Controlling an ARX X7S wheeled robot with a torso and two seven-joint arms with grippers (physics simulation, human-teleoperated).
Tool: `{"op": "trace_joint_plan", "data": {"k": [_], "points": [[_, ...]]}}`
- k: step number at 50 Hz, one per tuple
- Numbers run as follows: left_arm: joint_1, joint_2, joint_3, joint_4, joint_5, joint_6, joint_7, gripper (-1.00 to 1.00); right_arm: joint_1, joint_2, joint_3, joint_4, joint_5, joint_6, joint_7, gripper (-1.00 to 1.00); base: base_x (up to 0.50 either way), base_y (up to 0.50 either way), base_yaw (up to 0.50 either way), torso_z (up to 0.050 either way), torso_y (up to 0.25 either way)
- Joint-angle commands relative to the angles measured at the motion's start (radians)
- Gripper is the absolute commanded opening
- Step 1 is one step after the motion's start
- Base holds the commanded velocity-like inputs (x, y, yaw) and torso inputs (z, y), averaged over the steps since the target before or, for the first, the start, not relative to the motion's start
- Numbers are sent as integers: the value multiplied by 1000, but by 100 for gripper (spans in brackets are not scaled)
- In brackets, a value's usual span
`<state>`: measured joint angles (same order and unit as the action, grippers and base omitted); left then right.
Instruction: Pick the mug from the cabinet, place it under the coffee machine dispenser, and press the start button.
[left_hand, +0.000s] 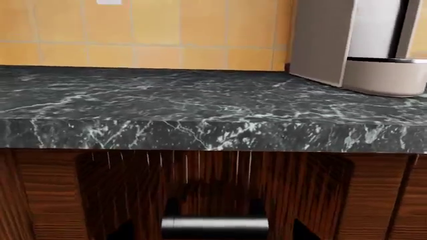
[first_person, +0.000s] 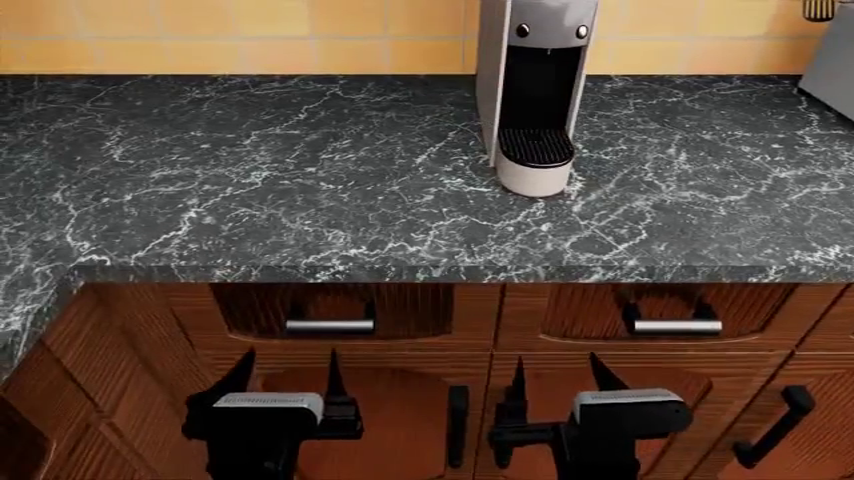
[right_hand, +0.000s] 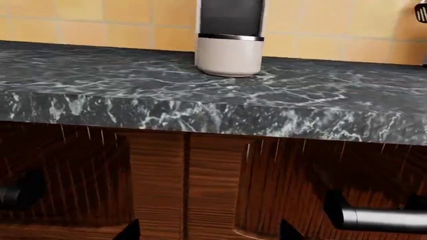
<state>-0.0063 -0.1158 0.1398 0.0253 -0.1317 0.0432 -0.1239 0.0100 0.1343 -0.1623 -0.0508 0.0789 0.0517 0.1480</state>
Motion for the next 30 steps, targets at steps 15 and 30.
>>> {"op": "trace_joint_plan", "data": {"k": [15, 30], "points": [[-1595, 39, 98, -1334, 149, -38, -150, 100, 2311, 122, -150, 690, 66, 662, -360, 100, 0, 0, 0, 0, 0], [-1586, 38, 126, -1334, 139, -56, -138, 100, 2344, 114, -28, 1183, 29, 653, -252, 100, 0, 0, 0, 0, 0]]}}
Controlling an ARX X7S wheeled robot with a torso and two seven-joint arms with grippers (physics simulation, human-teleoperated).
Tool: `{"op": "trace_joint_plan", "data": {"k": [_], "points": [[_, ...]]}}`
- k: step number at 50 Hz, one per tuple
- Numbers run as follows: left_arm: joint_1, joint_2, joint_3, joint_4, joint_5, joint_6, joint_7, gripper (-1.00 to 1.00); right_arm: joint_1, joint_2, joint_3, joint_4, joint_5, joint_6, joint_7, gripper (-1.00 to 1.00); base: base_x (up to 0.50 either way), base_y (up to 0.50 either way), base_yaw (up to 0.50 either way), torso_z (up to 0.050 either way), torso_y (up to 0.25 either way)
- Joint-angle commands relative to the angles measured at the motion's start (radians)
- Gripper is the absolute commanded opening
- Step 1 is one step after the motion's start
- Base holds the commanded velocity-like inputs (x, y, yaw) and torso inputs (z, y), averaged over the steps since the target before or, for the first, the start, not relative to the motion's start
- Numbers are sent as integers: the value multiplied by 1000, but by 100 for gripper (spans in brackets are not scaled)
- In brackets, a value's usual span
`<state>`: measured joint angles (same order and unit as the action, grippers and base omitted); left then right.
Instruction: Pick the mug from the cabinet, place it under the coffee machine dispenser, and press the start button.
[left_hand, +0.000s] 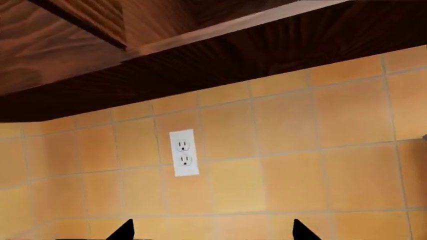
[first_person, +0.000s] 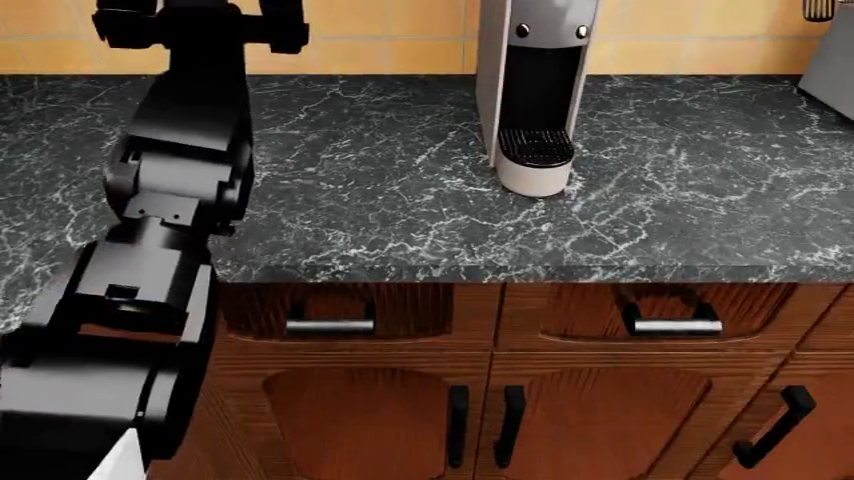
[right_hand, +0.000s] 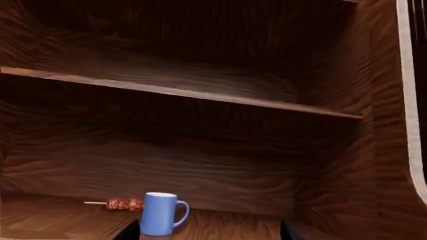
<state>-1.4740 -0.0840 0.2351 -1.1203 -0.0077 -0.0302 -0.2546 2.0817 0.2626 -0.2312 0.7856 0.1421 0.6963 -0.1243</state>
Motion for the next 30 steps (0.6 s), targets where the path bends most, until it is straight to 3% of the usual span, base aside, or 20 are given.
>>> {"op": "trace_joint_plan", "data": {"k": [1, 15, 18, 30], "points": [[-120, 7, 32, -188, 15, 18, -7, 100, 272, -15, 41, 351, -41, 8, 20, 100, 0, 0, 0, 0, 0], [-130, 3, 36, -188, 6, 13, 1, 100, 273, -32, 82, 392, -116, -2, 18, 100, 2, 449, 0, 0, 0], [-127, 3, 35, -188, 5, 13, 1, 100, 273, -37, 68, 409, -146, 5, -6, 100, 0, 0, 0, 0, 0], [-131, 9, 37, -188, 6, 9, -1, 100, 271, -32, 91, 410, -164, 25, -50, 100, 479, 0, 0, 0, 0]]}}
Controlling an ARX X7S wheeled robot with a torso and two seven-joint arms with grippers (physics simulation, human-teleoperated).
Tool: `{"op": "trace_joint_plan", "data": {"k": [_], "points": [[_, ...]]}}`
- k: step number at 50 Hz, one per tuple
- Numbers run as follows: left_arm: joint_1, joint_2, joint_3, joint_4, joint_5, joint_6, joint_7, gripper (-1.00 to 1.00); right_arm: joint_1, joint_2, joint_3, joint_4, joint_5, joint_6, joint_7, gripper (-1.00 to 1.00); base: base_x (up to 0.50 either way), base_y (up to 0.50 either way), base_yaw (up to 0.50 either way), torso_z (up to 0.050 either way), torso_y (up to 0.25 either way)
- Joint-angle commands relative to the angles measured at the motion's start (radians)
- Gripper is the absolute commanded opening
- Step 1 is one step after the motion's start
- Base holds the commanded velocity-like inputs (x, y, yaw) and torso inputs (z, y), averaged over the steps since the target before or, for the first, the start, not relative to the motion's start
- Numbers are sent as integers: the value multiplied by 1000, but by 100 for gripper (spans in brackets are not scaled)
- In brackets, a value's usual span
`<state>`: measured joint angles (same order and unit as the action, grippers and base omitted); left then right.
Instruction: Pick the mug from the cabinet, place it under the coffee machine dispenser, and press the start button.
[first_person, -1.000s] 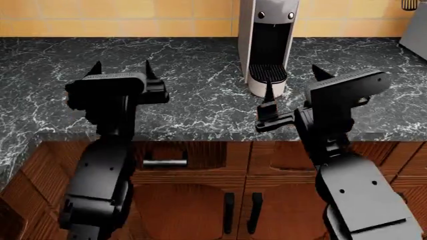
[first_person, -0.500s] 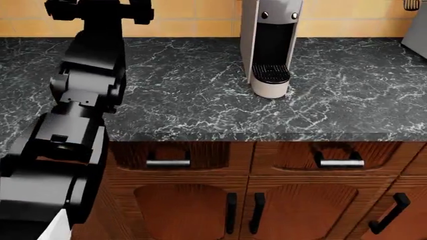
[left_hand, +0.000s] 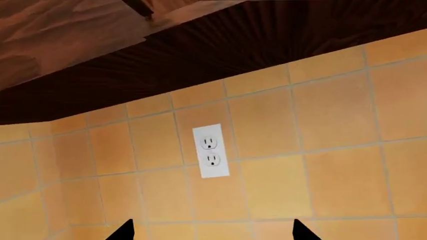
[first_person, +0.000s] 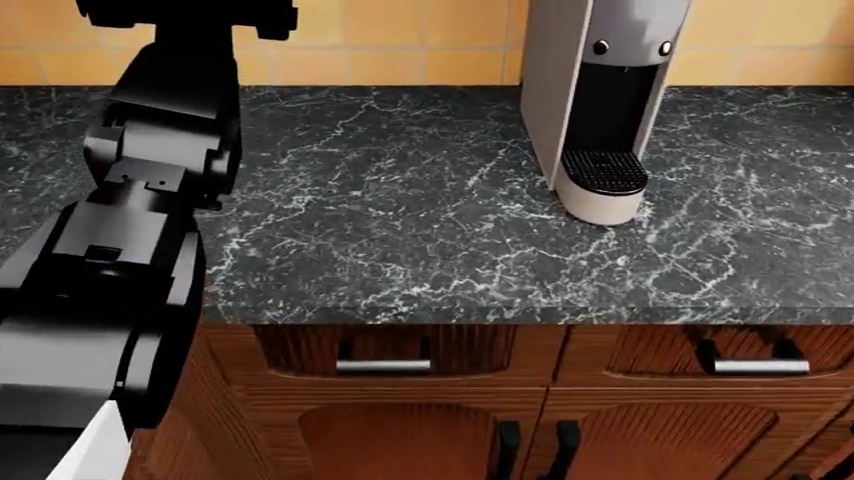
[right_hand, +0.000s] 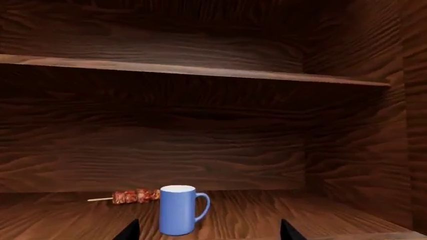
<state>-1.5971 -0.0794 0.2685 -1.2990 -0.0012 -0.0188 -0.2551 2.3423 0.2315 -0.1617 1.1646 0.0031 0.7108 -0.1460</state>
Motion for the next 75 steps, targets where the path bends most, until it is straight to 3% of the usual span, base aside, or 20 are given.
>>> {"op": "trace_joint_plan", "data": {"k": [1, 54, 62, 63, 75], "points": [[-9, 5, 3, -10, 0, -3, 0, 100, 10, -1, 24, 30, -26, 13, -29, 100, 500, 0, 0, 0, 0], [-29, 6, -20, -10, -6, -14, 6, 100, -22, -14, 99, 135, -43, 15, -33, 100, 365, 26, 0, 0, 0], [-29, 9, -23, -10, -4, -10, 4, 100, -154, 1, 116, -53, -23, 117, -58, 100, 0, 0, 0, 0, 0], [-29, 8, -24, -10, -5, -8, 4, 100, -180, 4, 116, -104, -28, 121, -44, -100, 0, 0, 0, 0, 0], [-21, 8, -33, -10, -4, -5, 3, 100, -254, 17, 83, -428, -61, 152, -14, -100, 0, 0, 0, 0, 0]]}}
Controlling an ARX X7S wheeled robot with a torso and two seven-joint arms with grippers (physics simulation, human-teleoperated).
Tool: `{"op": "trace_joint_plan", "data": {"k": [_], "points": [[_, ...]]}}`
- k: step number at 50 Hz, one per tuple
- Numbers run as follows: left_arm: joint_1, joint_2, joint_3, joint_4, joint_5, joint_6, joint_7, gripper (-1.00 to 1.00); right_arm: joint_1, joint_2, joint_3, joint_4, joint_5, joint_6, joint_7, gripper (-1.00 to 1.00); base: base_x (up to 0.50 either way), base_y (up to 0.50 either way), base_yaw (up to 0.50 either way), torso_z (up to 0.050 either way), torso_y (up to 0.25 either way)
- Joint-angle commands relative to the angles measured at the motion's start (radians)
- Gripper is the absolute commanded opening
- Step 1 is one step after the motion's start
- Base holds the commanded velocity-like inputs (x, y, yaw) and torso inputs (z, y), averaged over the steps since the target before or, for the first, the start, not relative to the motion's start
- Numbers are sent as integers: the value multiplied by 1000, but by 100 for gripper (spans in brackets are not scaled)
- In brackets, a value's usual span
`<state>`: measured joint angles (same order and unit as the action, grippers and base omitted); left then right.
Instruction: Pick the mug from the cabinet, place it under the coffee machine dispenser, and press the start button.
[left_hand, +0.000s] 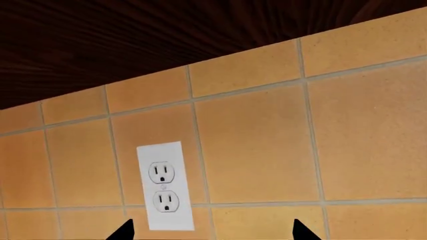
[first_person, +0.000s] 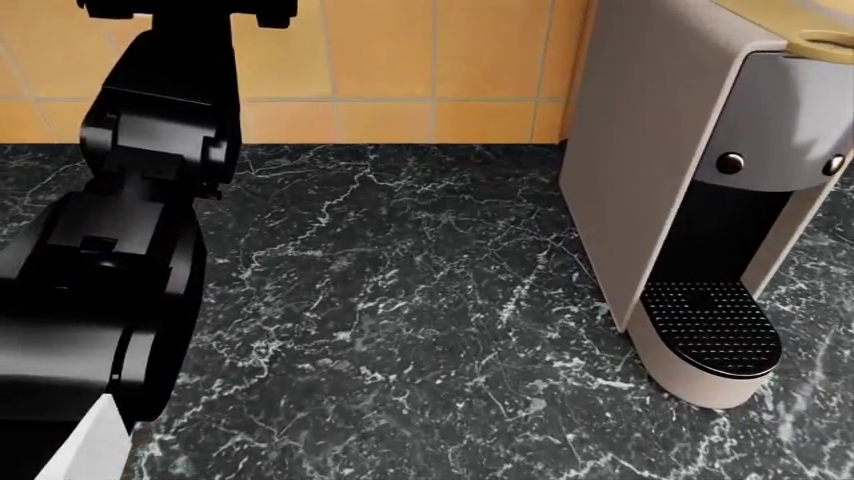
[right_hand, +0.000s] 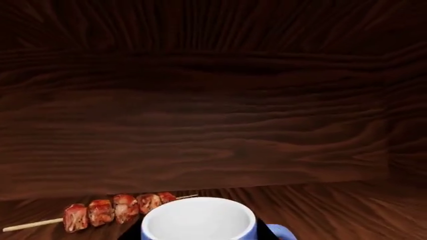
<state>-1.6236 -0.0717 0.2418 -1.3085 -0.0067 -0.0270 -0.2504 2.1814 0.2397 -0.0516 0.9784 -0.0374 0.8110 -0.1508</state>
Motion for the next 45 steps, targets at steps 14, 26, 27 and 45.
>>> {"op": "trace_joint_plan", "data": {"k": [14, 26, 27, 45], "points": [[9, 0, -8, 0, 3, 1, -4, 100, -115, 34, -78, -399, -36, -5, -49, -100, -209, 0, 0, 0, 0], [15, 5, -12, 0, 2, -3, -1, 100, -139, 47, -60, -443, -29, 33, -41, -100, -375, 0, 0, 0, 0], [18, 5, -14, 0, 0, -3, -1, 100, -151, 53, -62, -488, -30, 74, -47, -100, 0, 0, 0, 0, 0], [160, -23, -36, 0, -3, 185, 4, 100, -791, 108, 64, -1558, -1289, 760, -1420, -100, 0, 0, 0, 0, 0]]}}
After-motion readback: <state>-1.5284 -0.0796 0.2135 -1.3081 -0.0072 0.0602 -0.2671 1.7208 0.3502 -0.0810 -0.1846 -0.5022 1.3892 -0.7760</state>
